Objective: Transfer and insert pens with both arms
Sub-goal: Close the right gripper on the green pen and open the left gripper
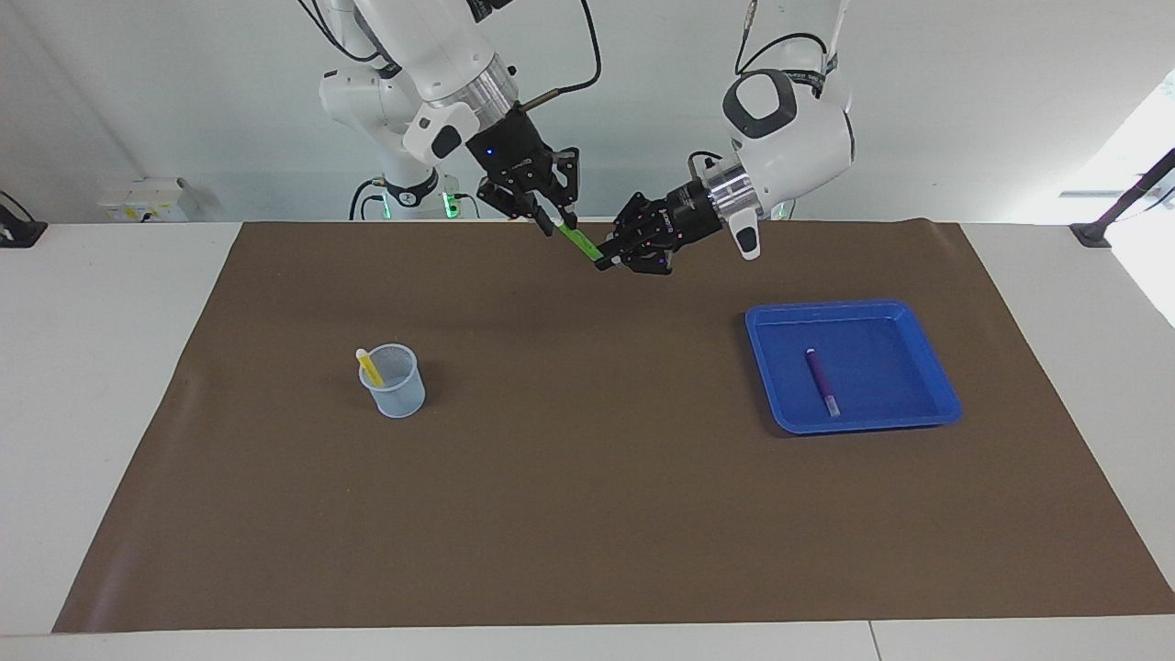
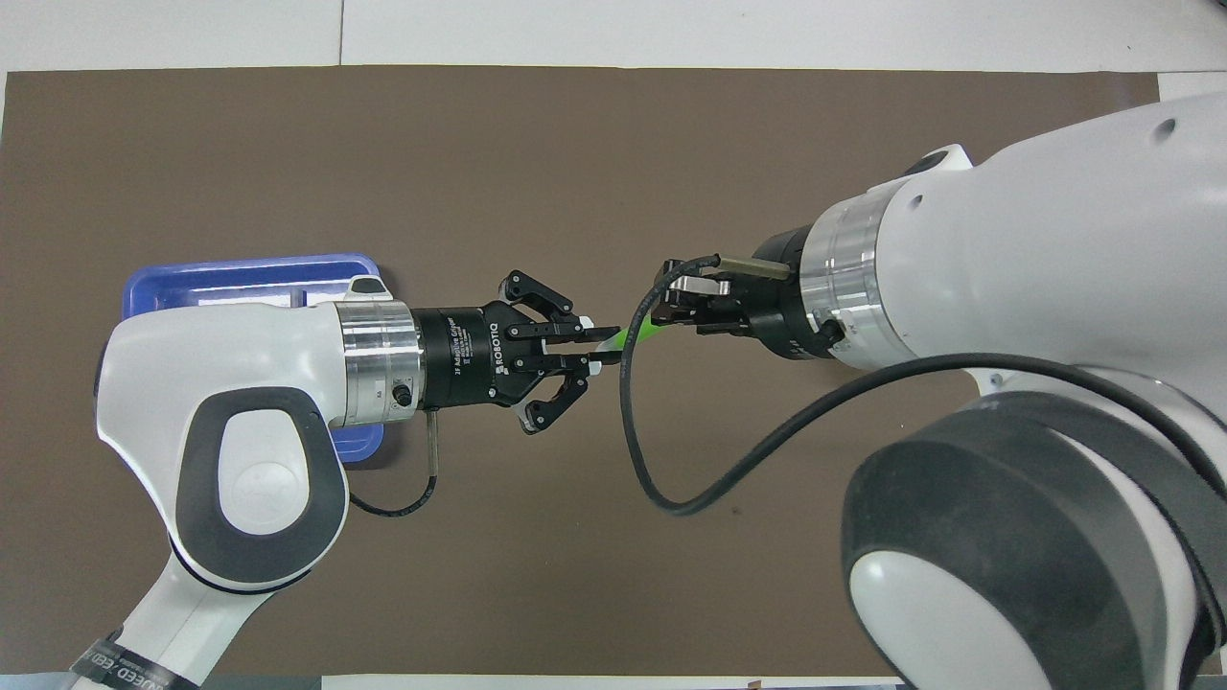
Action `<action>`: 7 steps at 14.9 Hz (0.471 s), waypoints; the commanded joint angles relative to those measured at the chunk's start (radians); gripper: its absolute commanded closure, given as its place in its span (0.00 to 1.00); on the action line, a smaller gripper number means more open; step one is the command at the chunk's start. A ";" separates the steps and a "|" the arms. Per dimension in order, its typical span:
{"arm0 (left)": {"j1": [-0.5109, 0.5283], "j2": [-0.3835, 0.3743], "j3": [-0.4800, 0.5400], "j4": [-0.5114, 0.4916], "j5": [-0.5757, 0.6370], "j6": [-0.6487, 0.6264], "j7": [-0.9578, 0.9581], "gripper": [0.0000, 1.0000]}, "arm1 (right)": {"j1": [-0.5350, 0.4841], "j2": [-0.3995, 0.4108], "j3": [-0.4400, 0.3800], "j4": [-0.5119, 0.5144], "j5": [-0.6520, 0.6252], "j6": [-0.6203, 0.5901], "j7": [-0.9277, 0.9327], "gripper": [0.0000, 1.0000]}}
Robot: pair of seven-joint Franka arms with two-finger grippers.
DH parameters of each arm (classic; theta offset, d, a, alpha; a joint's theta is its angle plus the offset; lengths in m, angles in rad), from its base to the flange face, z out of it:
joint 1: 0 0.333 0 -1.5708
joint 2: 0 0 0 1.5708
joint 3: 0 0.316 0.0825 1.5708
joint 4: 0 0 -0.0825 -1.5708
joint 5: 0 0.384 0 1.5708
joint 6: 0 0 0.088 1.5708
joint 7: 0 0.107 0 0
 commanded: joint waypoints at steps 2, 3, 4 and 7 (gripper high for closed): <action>-0.013 -0.037 0.010 -0.036 -0.027 0.028 -0.011 1.00 | -0.013 -0.003 0.006 0.000 0.014 0.017 -0.023 1.00; -0.013 -0.037 0.010 -0.035 -0.027 0.030 -0.011 1.00 | -0.013 -0.003 0.006 0.000 0.014 0.017 -0.023 1.00; -0.013 -0.037 0.010 -0.036 -0.027 0.030 -0.014 1.00 | -0.013 -0.003 0.006 0.000 0.014 0.017 -0.020 1.00; -0.013 -0.040 0.010 -0.032 -0.030 0.066 -0.049 0.09 | -0.013 -0.003 0.006 -0.002 0.011 0.015 -0.024 1.00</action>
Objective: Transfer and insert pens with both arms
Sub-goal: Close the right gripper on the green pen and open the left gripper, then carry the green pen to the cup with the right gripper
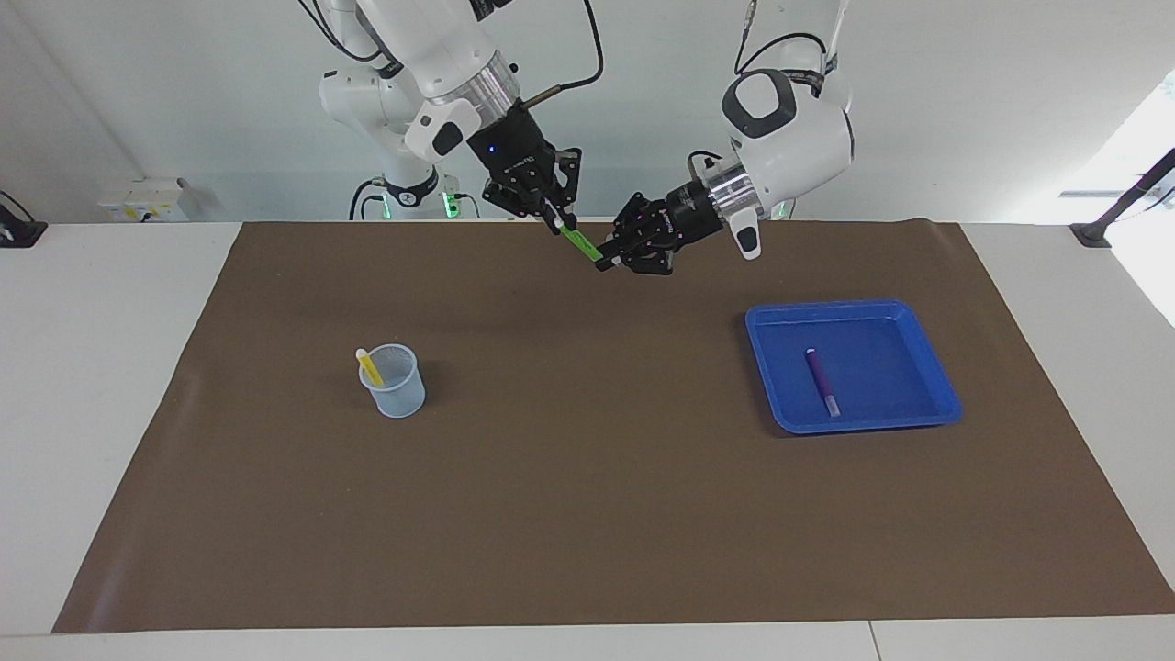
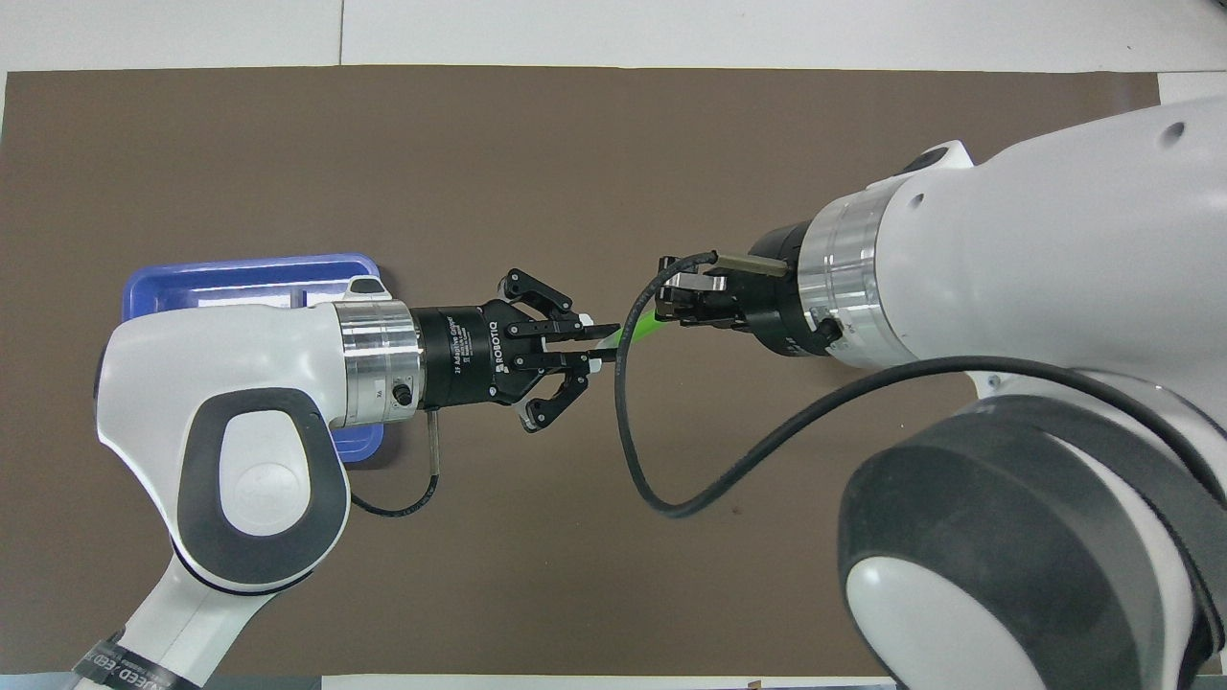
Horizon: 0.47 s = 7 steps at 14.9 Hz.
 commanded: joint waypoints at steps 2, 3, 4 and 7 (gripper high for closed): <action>-0.012 -0.048 0.010 -0.033 -0.023 0.059 -0.063 0.00 | -0.016 -0.005 0.003 -0.010 0.000 0.002 -0.027 1.00; -0.012 -0.050 0.010 -0.033 -0.023 0.060 -0.061 0.00 | -0.017 -0.006 0.003 -0.014 -0.020 -0.001 -0.030 1.00; -0.012 -0.050 0.010 -0.033 -0.023 0.060 -0.062 0.00 | -0.019 -0.009 0.002 -0.019 -0.041 -0.007 -0.042 1.00; -0.007 -0.048 0.012 -0.033 -0.023 0.060 -0.066 0.00 | -0.022 -0.039 -0.018 -0.088 -0.148 -0.010 -0.130 1.00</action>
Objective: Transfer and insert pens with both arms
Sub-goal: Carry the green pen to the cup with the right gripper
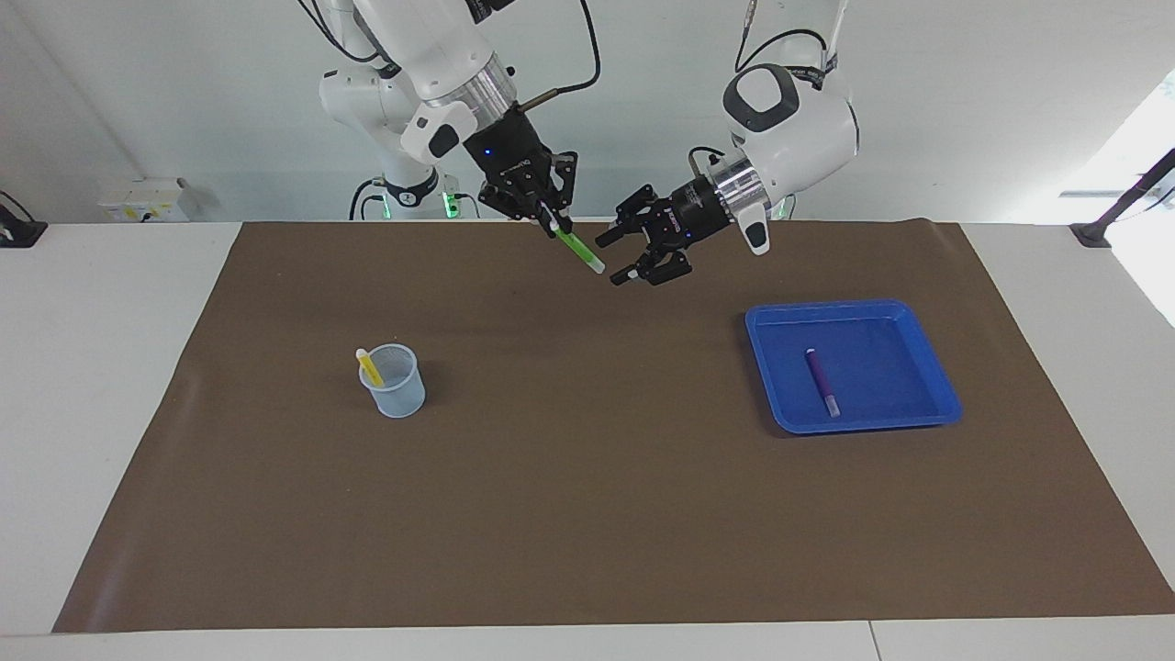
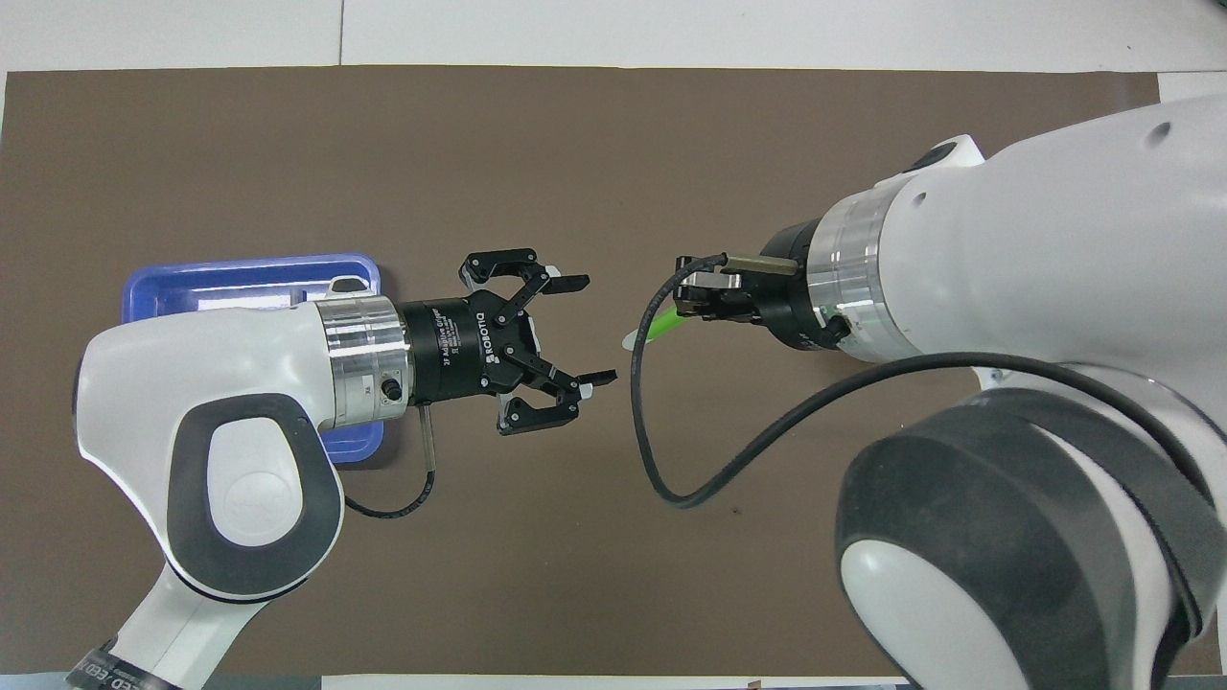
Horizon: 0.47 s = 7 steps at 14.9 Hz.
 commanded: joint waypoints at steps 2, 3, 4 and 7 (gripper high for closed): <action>0.003 -0.032 0.013 -0.034 -0.020 0.018 -0.011 0.00 | -0.018 -0.070 -0.045 -0.130 -0.143 -0.002 -0.181 1.00; 0.009 -0.030 0.014 -0.034 -0.017 0.015 -0.011 0.00 | -0.020 -0.087 -0.068 -0.170 -0.173 0.002 -0.250 1.00; 0.029 -0.030 0.014 -0.034 -0.011 0.012 -0.011 0.00 | -0.020 -0.108 -0.100 -0.211 -0.201 0.007 -0.319 1.00; 0.086 -0.021 0.016 -0.025 0.109 -0.008 -0.014 0.00 | -0.020 -0.144 -0.186 -0.308 -0.267 0.059 -0.457 1.00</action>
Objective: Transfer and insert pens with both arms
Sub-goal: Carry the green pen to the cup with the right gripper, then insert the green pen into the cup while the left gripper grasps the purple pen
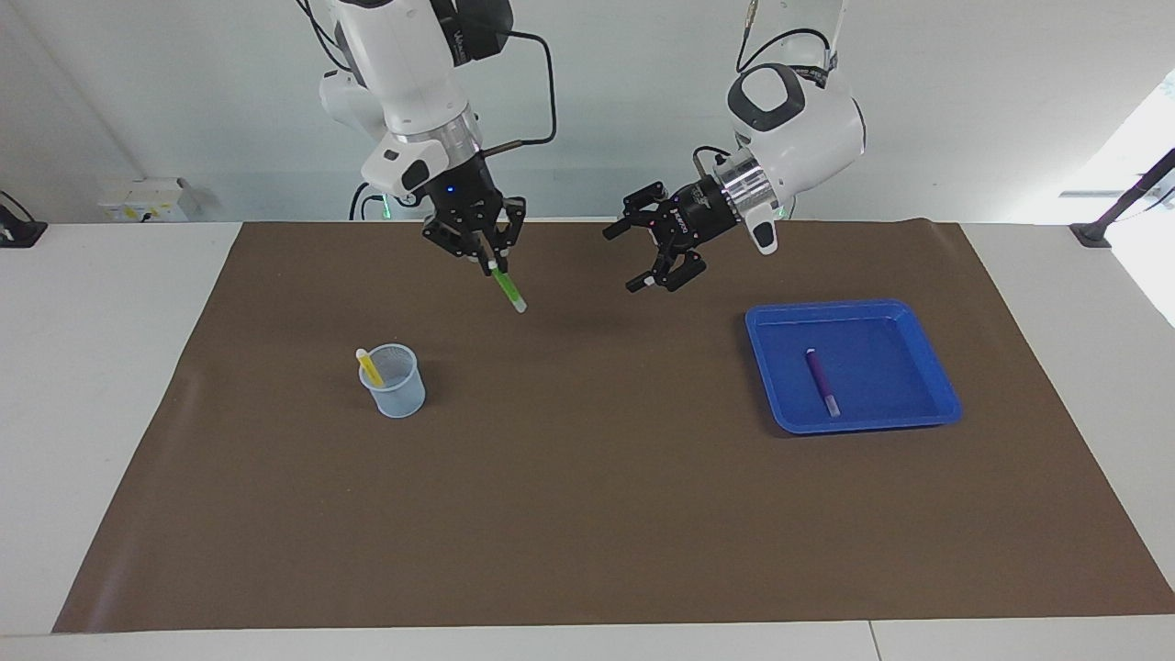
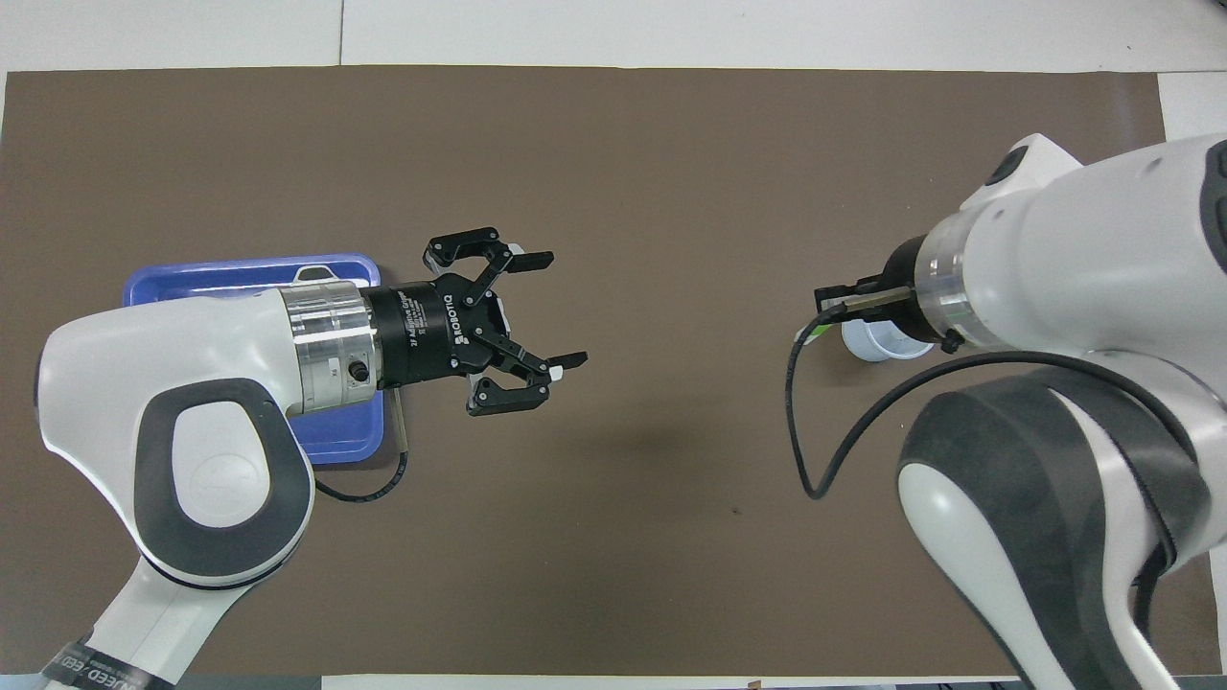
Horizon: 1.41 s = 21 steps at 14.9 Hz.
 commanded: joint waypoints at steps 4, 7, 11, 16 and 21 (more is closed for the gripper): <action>0.044 -0.017 0.000 -0.007 0.509 -0.100 -0.003 0.00 | -0.010 -0.121 -0.134 -0.252 -0.039 0.174 -0.195 1.00; 0.111 -0.021 0.004 -0.007 0.560 -0.201 0.160 0.00 | -0.010 -0.139 -0.157 -0.327 -0.039 0.254 -0.206 1.00; 0.176 -0.021 0.006 -0.009 0.646 -0.262 0.375 0.00 | -0.010 -0.129 -0.166 -0.382 -0.039 0.338 -0.209 1.00; 0.237 0.020 0.006 -0.015 0.832 -0.269 0.755 0.00 | -0.010 -0.075 -0.166 -0.396 -0.039 0.378 -0.209 1.00; 0.324 0.109 0.004 -0.004 1.045 -0.247 1.237 0.00 | -0.010 -0.029 -0.166 -0.410 -0.039 0.424 -0.209 1.00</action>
